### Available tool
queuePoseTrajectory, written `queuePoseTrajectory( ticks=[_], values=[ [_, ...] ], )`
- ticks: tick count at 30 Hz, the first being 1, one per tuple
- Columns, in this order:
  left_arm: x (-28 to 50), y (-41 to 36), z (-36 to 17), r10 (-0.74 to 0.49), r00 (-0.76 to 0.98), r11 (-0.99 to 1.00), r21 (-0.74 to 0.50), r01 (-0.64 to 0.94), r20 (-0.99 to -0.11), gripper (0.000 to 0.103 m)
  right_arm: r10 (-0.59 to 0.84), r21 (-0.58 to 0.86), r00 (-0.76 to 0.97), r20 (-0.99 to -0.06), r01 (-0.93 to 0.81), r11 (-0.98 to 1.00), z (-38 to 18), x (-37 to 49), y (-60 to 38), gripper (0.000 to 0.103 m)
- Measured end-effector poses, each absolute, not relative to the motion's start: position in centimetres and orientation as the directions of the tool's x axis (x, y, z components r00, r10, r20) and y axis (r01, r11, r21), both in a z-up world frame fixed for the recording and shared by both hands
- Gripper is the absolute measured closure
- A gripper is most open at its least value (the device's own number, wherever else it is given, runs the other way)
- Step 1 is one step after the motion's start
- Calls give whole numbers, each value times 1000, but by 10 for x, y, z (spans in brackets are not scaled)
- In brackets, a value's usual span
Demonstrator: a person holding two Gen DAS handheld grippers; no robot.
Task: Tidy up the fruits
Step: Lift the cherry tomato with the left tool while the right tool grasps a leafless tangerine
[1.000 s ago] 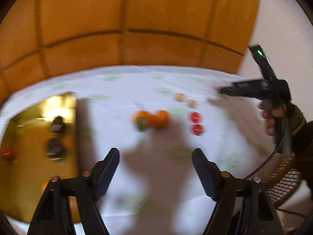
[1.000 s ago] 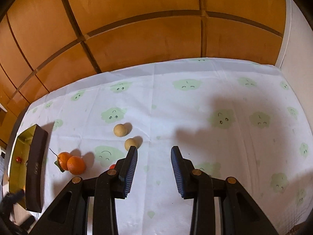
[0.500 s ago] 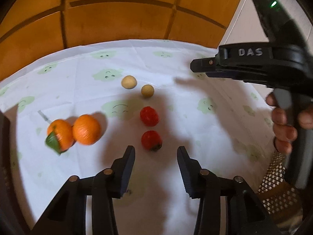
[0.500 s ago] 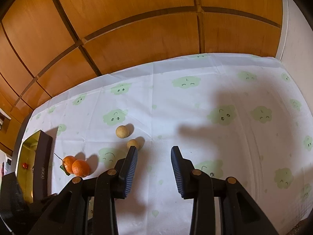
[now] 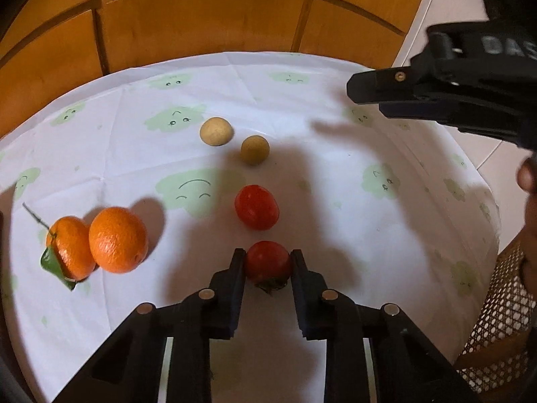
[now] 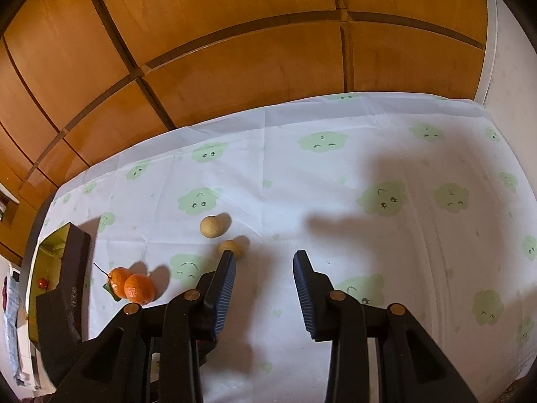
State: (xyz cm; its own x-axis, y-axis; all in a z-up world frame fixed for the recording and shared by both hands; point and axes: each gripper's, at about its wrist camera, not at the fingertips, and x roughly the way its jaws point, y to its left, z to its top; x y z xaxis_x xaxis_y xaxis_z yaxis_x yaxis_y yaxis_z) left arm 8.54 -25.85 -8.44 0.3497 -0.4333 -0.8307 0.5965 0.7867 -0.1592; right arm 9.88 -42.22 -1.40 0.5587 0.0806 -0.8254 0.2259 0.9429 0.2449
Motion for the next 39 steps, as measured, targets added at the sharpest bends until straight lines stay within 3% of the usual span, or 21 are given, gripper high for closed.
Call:
queuePoseTrajectory(
  ticks=[14, 20, 26, 39],
  values=[
    [36, -133, -92, -384, 554, 883, -117, 455, -739, 76, 99, 257, 541, -835, 226, 940, -21, 101, -426, 67],
    [27, -134, -99, -378, 605, 878, -64, 475, -701, 75, 303, 353, 507, -807, 3, 936, -22, 104, -387, 67],
    [25, -129, -100, -404, 611, 873, -88, 480, -681, 75, 375, 328, 411, -831, -182, 927, -31, 106, -325, 67],
    [26, -124, -100, -436, 607, 864, -121, 488, -665, 75, 260, 110, 316, -912, -423, 900, -49, 141, -248, 58]
  ],
)
